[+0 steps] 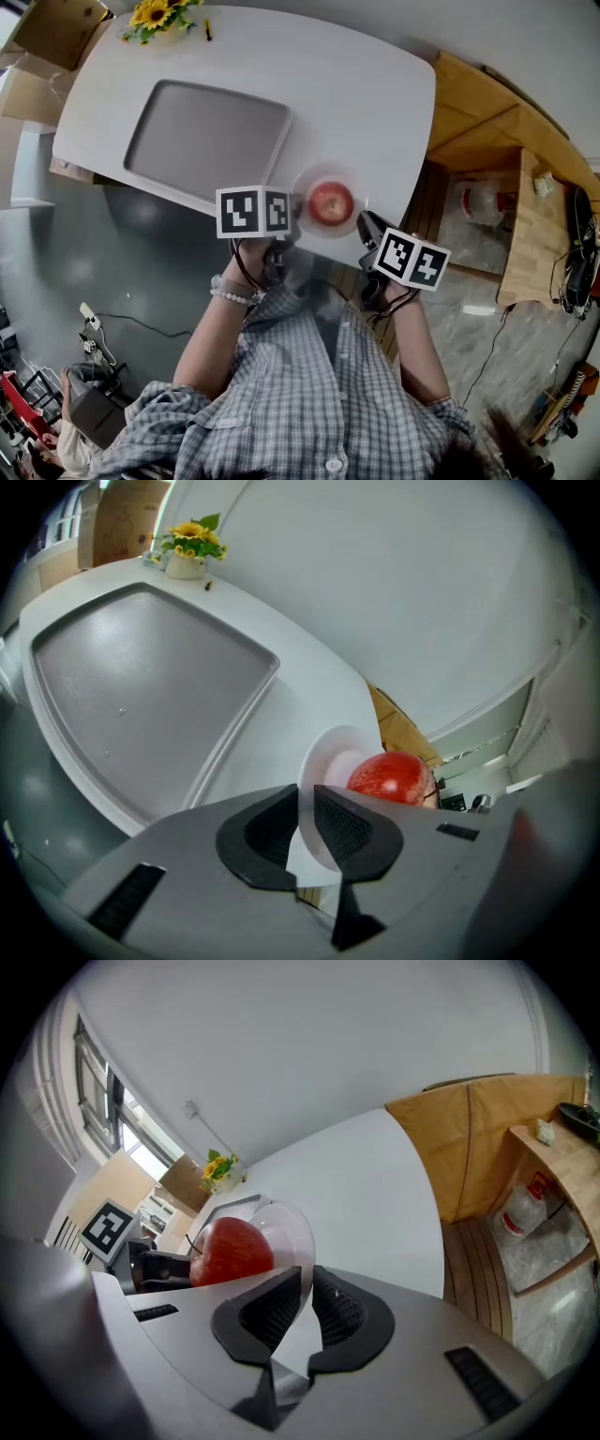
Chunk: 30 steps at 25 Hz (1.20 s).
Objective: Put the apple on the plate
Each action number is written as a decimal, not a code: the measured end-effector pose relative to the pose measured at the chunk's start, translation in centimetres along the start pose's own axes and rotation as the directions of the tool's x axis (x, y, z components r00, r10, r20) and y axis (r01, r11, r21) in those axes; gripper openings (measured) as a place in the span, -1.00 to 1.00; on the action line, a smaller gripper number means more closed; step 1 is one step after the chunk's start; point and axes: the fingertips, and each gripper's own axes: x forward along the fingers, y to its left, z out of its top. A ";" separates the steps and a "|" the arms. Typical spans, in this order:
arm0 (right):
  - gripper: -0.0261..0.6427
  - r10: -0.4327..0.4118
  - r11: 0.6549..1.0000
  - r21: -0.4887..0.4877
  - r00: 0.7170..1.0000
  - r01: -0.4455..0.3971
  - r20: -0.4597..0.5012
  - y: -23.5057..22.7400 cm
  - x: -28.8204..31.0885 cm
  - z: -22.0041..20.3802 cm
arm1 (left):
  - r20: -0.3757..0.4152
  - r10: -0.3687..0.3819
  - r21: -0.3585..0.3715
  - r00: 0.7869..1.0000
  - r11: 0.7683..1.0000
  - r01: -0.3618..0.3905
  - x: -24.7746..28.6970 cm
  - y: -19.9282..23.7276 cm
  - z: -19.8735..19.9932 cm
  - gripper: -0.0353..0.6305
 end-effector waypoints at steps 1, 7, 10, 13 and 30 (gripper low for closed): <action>-0.78 0.003 1.000 -0.005 1.000 -0.003 -0.004 0.3 -0.2 -0.2 | 0.005 0.003 -0.012 1.000 1.000 -0.003 -0.4 0.1 -0.3 -0.72; -0.78 0.038 0.998 -0.058 0.999 -0.040 -0.035 2.7 -0.4 -0.7 | 0.043 0.036 -0.054 0.998 0.998 -0.033 -2.8 1.3 -0.7 -0.72; -0.78 0.052 0.996 -0.073 0.997 -0.056 -0.057 3.9 0.2 -0.7 | 0.056 0.048 -0.080 0.997 0.996 -0.043 -3.8 2.3 -0.6 -0.72; -0.78 0.066 0.995 -0.074 0.996 -0.071 -0.068 5.2 1.1 -0.5 | 0.071 0.047 -0.108 0.996 0.993 -0.040 -4.7 3.5 -0.2 -0.72; -0.78 0.074 0.992 -0.090 0.989 -0.086 -0.125 16.7 10.2 0.6 | 0.049 0.081 -0.126 0.996 0.989 -0.074 -9.5 15.2 6.7 -0.72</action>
